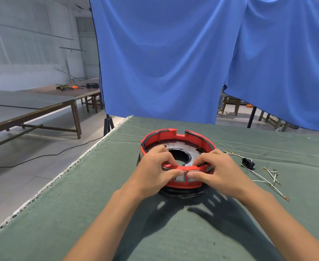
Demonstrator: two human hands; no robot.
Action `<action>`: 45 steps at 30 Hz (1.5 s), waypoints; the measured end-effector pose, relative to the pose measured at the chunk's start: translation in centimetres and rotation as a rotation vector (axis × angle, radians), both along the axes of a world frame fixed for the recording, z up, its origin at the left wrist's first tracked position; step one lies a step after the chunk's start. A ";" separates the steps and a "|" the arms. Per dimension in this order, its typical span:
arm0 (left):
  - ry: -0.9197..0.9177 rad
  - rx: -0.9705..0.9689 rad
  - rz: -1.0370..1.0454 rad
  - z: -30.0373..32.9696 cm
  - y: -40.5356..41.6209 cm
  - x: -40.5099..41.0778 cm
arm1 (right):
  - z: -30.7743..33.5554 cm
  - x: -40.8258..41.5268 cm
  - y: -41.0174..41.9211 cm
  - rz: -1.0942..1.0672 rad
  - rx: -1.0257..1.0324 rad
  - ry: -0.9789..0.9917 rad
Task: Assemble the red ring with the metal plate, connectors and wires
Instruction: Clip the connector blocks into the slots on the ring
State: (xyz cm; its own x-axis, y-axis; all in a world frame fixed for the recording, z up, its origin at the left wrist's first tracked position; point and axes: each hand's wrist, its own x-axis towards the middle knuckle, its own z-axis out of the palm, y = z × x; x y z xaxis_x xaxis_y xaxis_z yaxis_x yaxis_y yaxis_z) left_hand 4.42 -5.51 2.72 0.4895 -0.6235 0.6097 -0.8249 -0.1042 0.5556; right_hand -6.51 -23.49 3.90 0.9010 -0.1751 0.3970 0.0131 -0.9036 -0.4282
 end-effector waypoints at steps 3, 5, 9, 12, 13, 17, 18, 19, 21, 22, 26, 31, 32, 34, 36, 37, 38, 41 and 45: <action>0.018 -0.021 -0.004 -0.2 0.2 -0.4 | 0.2 -0.7 -1.2 -0.062 -0.055 0.016; 0.016 -0.035 0.050 -0.3 0.0 -0.8 | -0.1 -0.9 -1.1 -0.083 0.014 -0.011; -0.092 0.001 0.303 -0.5 -0.6 -1.2 | -1.5 0.0 2.3 -0.136 -0.113 -0.176; -0.145 0.004 0.356 -0.5 -1.0 -2.1 | -1.6 0.5 3.6 -0.069 -0.177 -0.170; -0.150 0.027 0.351 -0.6 -1.1 -2.4 | -1.4 0.4 3.4 -0.003 -0.091 -0.164; -0.405 0.157 0.400 -0.6 -1.8 -2.7 | -0.5 -0.2 1.5 0.008 0.189 -0.282; -0.472 0.169 0.414 -0.5 -2.3 -2.7 | -0.4 -0.2 1.0 -0.045 0.184 -0.292; -0.531 0.180 0.430 -0.4 -2.8 -2.7 | -0.4 -0.2 0.4 -0.107 0.169 -0.292; -0.586 0.209 0.475 -0.2 -4.1 -2.8 | -0.5 -0.3 -1.2 -0.258 0.163 -0.262; -0.594 0.226 0.498 -0.1 -4.8 -2.7 | -0.6 -0.4 -2.2 -0.326 0.175 -0.238; -0.555 0.245 0.530 0.1 -7.5 -2.3 | -1.5 -1.1 -5.7 -0.523 0.221 -0.167; -0.494 0.186 0.563 -0.3 -9.7 -2.2 | -3.4 -1.1 -9.2 -0.704 0.217 -0.091; -0.498 0.176 0.564 -0.5 -9.9 -1.9 | -3.8 -1.0 -9.8 -0.744 0.229 -0.074; -0.516 0.159 0.554 -0.9 -10.1 -1.5 | -4.4 -0.6 -10.6 -0.824 0.264 -0.027; -0.529 0.143 0.553 -1.1 -10.1 -1.2 | -4.8 -0.1 -11.3 -0.880 0.282 -0.001; -0.527 0.138 0.552 -1.1 -10.1 -1.1 | -4.9 0.1 -11.6 -0.891 0.292 -0.005; -0.522 0.134 0.551 -1.2 -10.1 -1.1 | -5.0 0.3 -11.8 -0.895 0.309 -0.024; -0.512 0.133 0.555 -1.2 -10.1 -1.1 | -4.8 0.2 -12.2 -0.909 0.396 -0.167; -0.474 0.144 0.532 -1.0 -9.9 -1.1 | -3.7 0.0 -11.3 -0.842 0.527 -0.370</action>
